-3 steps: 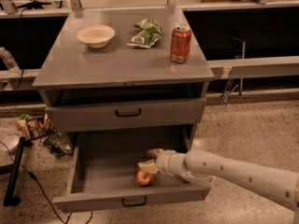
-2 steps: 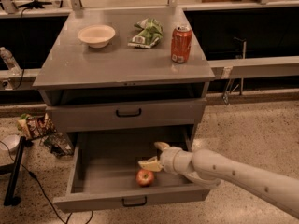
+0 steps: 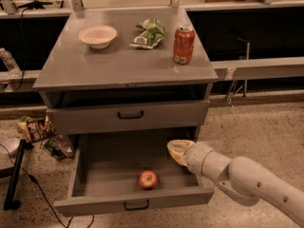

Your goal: Place apple into middle drawer

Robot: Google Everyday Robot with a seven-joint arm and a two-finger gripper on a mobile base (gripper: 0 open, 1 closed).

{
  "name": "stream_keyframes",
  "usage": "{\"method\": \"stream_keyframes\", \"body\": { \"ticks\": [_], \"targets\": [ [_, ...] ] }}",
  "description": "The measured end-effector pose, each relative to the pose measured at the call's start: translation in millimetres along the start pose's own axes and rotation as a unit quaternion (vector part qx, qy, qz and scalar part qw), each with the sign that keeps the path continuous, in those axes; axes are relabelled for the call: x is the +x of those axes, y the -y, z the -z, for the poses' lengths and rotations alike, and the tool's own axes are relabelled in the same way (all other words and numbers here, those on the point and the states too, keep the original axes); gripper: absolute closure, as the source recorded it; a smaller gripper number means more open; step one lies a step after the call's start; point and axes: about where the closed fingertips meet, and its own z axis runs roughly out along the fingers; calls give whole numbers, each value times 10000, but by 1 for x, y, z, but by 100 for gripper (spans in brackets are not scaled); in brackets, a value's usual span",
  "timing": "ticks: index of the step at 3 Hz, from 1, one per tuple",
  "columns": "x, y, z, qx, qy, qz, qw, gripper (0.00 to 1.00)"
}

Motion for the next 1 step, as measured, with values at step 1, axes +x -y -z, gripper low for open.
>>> {"method": "stream_keyframes", "body": {
  "ticks": [1],
  "targets": [
    [-8,-7,28,232,-183,-165,9994,47]
  ]
}}
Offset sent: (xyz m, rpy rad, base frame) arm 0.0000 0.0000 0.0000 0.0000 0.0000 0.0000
